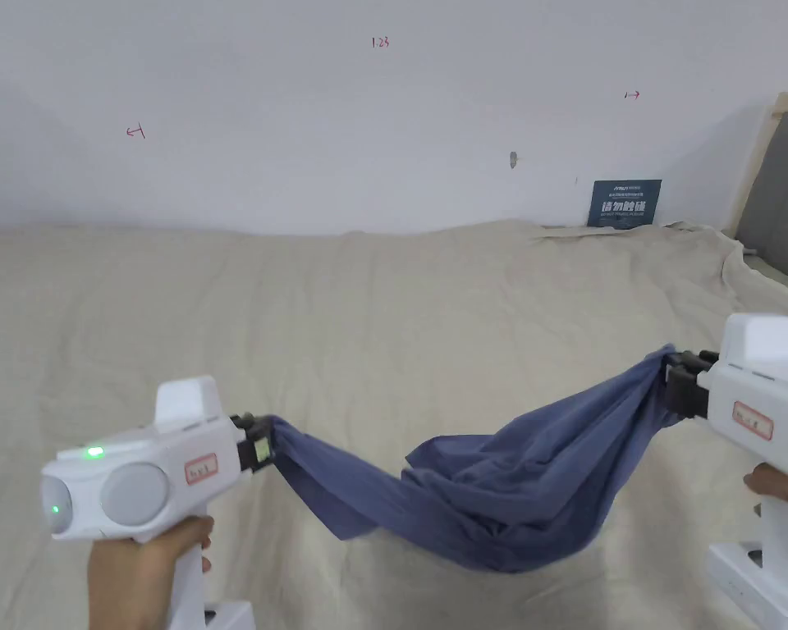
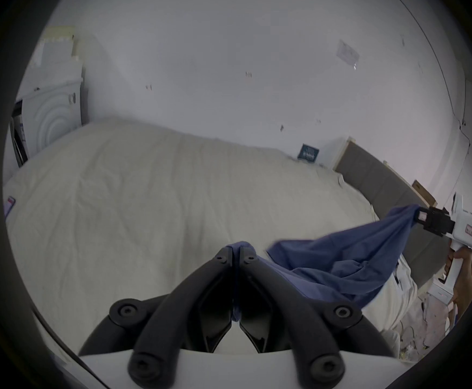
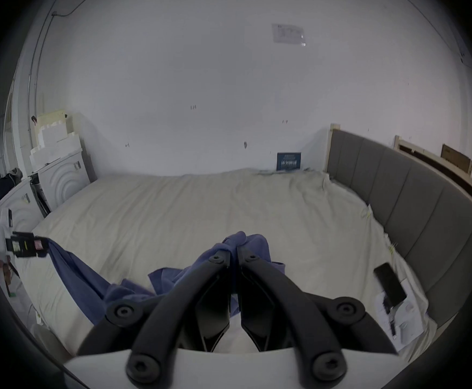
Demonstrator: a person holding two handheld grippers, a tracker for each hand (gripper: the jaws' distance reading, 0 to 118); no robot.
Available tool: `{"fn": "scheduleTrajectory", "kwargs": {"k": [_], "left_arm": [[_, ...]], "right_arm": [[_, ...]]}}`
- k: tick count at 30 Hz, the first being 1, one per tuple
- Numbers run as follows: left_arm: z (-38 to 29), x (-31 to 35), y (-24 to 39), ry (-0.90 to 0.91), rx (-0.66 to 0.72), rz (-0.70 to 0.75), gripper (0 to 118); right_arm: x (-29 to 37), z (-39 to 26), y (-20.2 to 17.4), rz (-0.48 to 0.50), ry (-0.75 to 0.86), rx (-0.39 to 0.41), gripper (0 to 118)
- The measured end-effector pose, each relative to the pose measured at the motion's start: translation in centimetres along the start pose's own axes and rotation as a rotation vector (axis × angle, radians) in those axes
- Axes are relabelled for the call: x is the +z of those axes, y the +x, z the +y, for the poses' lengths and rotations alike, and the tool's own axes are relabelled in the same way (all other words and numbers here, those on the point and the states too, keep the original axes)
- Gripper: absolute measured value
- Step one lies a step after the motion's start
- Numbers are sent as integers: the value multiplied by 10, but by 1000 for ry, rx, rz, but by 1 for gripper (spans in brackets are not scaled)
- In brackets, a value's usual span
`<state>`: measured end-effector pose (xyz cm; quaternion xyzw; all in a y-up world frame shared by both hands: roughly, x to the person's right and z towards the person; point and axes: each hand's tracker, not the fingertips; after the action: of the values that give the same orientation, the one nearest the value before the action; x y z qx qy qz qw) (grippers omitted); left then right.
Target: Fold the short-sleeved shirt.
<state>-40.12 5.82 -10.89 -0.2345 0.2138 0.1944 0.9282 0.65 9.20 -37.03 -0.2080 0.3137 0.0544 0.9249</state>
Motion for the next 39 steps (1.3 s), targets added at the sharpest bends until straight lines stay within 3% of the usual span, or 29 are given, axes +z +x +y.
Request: {"fn": "scheduleTrajectory", "kwargs": {"k": [8,18,33,39], "left_arm": [[86,24,-22,158,-4,81,1],[159,32,-10,262,-73,117,1],[253,-7,-1,328,-132,193,1],[261,-18,-2,346,-168,232,1]], "right_arm": [[8,66,22,-48,101,-14,2],[7,130,18,-104,198,9,2],[-53,188,5,-149,264,80,2],[-77,185,-1,-159,270,106,2]]}}
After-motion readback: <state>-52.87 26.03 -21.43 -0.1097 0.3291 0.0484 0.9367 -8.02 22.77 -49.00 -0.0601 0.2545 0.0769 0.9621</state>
